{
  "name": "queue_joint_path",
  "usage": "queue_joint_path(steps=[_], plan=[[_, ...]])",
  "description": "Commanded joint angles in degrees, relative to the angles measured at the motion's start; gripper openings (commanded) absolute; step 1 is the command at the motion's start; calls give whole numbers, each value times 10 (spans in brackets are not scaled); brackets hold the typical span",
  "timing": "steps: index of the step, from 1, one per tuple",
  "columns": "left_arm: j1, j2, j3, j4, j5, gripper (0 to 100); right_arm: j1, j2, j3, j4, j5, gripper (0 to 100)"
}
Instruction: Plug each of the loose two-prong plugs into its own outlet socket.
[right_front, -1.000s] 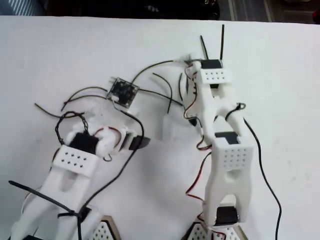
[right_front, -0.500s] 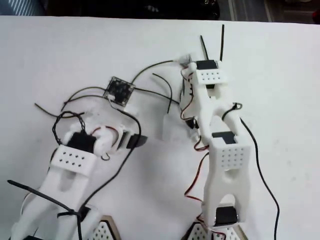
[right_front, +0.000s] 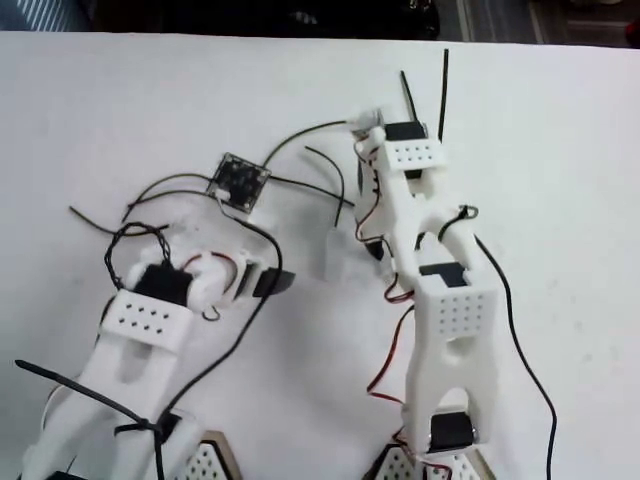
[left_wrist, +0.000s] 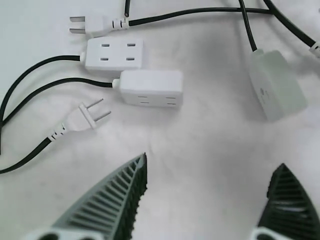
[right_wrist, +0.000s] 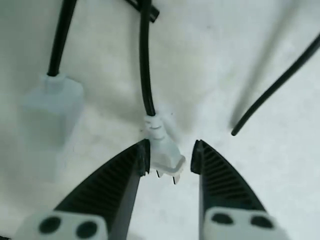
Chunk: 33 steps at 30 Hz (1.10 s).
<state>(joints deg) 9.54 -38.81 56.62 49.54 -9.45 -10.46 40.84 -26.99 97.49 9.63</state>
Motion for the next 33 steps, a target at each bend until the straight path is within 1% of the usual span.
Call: queue_joint_path(steps=[1,3,7,9,12,16,20,24,25,30,33], plan=[[-7,-19,-2,-9,5,369,5,4,-15,8,0,141],[-7,-19,-2,-9,5,369,4,11,-15,8,0,129],[-7,-19,-1,-9,4,369,2,15,-15,8,0,35],[-7,-19,-1,-9,4,369,3,11,-15,9,-1,15],[-7,-19,-1,-9,4,369,3,-1,-14,9,-1,18],[-7,-18,-1,-9,4,369,2,-26,-5,9,-19,17],[-7,-18,-1,-9,4,369,-22,-50,33,9,-19,26],[-7,-21,4,-10,4,369,-24,-54,43,9,-24,132],[-7,-22,8,-11,4,369,-23,-55,44,9,-24,143],[-7,-22,11,-18,4,369,-23,-57,41,9,-25,113],[-7,-21,11,-18,3,369,-16,-61,41,9,-25,112]])
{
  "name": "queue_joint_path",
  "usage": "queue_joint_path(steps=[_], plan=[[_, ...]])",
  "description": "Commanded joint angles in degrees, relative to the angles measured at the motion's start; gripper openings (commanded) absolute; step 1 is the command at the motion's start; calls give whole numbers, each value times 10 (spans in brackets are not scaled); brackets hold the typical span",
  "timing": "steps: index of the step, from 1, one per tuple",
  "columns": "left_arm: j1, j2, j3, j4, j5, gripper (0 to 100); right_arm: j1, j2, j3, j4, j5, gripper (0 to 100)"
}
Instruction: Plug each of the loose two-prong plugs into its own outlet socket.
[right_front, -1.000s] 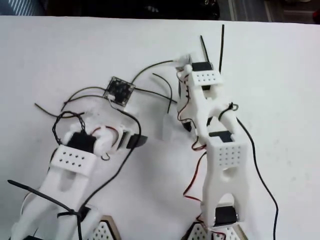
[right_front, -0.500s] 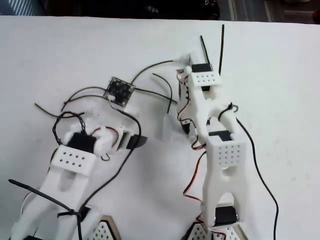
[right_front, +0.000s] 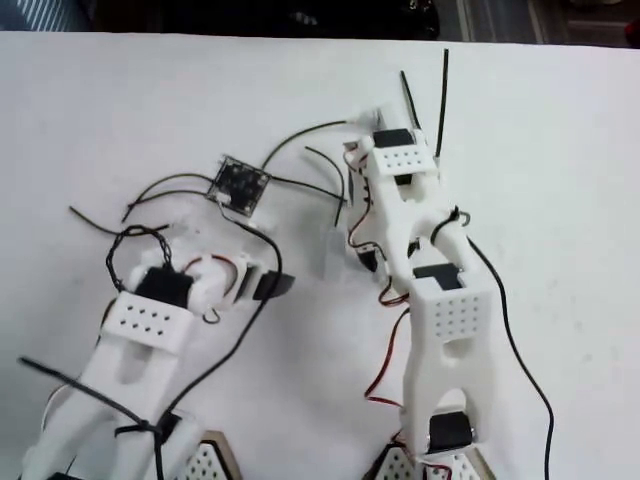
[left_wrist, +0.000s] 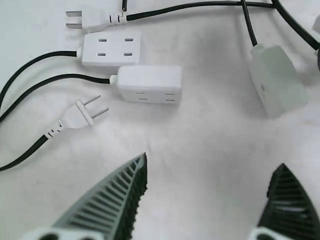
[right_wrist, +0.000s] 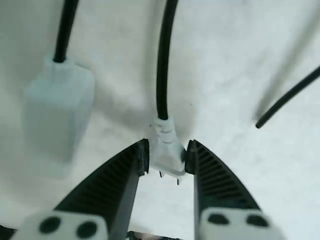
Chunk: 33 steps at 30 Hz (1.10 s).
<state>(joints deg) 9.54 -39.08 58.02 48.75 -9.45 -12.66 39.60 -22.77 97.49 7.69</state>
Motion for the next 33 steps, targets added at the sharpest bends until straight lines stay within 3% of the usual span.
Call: queue_joint_path(steps=[1,8,20,26,33], plan=[[-7,-18,-4,-11,3,369,12,-53,-1,9,-5,112],[-7,-18,-4,-12,3,369,36,-66,11,8,-5,110],[-7,-18,-4,-12,4,369,0,12,25,9,-21,108],[-7,-18,-4,-12,4,369,-8,7,23,9,-33,13],[-7,-18,-4,-12,3,369,-3,-67,28,9,-29,17]])
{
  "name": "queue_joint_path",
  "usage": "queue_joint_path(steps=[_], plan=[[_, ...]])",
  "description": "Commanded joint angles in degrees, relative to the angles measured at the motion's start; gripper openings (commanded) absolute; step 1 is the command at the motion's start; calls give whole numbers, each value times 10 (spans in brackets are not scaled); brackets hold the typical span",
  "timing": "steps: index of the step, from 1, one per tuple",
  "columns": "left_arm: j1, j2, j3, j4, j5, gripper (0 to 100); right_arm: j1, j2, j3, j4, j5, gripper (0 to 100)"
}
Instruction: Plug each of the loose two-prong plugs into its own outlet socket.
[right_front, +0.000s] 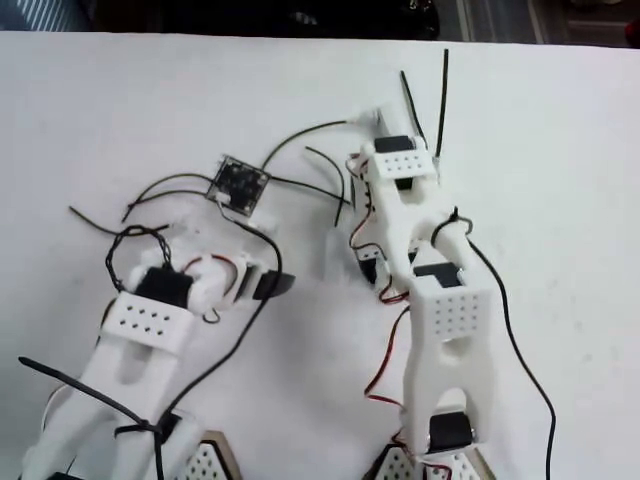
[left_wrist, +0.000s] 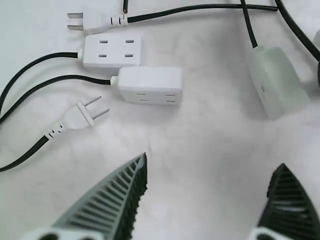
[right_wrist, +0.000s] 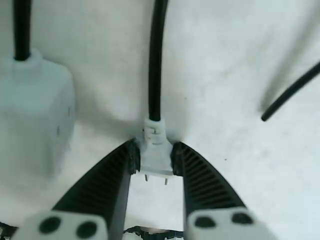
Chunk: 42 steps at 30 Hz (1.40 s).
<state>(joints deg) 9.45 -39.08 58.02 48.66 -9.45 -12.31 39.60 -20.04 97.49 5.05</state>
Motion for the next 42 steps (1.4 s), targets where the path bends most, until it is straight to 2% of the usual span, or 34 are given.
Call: queue_joint_path(steps=[1,7,12,18,23,31,37,42], plan=[[-7,-18,-4,-11,3,369,-7,-89,10,9,-2,17],[-7,-17,-4,-11,3,369,-3,-238,98,6,48,17],[-7,-18,-4,-10,3,369,23,-298,163,-38,55,17],[-7,-19,-4,-9,3,369,27,-302,247,-125,98,33],[-7,-17,-4,-10,3,369,2,-309,242,-78,98,167],[-7,-18,-4,-9,2,369,-31,-337,248,-35,98,169],[-7,-19,-4,-9,2,369,-15,-295,308,-113,103,169],[-7,-19,-4,-9,2,369,-16,-241,307,-130,104,169]])
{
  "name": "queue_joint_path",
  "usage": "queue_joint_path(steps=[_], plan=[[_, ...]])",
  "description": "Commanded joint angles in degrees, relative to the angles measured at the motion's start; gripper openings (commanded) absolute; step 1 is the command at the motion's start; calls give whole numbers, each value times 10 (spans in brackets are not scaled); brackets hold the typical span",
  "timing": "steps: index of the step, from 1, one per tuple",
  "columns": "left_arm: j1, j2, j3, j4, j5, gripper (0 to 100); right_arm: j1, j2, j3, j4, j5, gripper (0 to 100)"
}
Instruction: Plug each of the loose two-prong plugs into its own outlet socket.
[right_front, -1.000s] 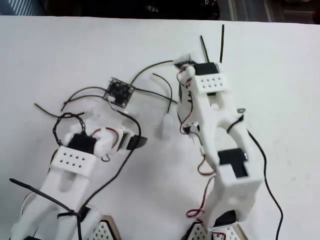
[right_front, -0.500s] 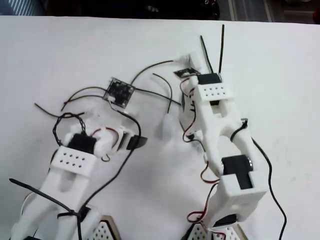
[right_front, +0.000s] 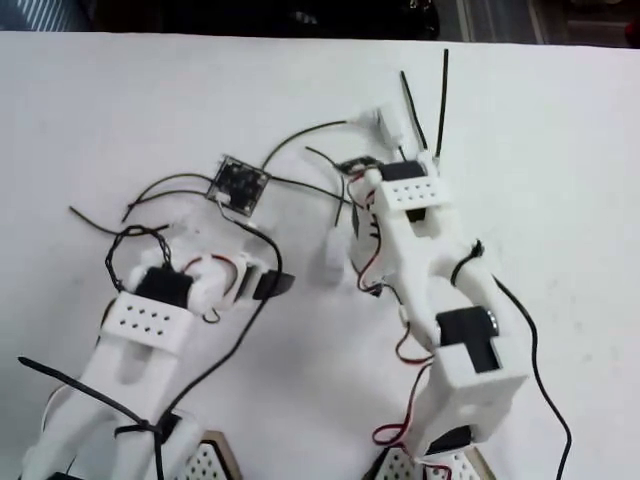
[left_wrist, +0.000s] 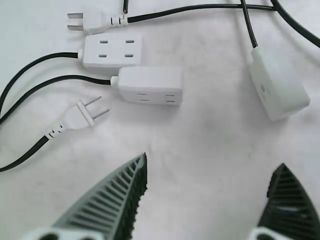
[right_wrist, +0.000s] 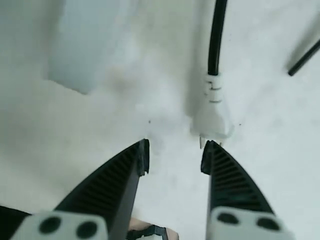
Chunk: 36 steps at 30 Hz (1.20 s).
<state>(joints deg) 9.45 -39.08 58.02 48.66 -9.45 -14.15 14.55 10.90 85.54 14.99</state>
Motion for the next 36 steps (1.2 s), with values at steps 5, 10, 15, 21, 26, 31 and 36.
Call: queue_joint_path(steps=[5,10,15,21,26,31,36], plan=[[-7,-18,-4,-8,2,369,30,53,-4,-66,7,169],[-7,-18,-4,-8,1,369,58,86,-34,-73,48,169],[-7,-18,-4,-8,1,369,60,105,-55,-75,52,106],[-7,-17,-3,-8,1,369,60,133,-74,-73,53,112],[-7,-17,-3,-8,1,369,58,132,-74,-72,53,52],[-7,-17,-3,-8,0,369,29,86,-74,11,48,127],[-7,-17,-3,-8,0,369,27,6,-74,41,47,169]])
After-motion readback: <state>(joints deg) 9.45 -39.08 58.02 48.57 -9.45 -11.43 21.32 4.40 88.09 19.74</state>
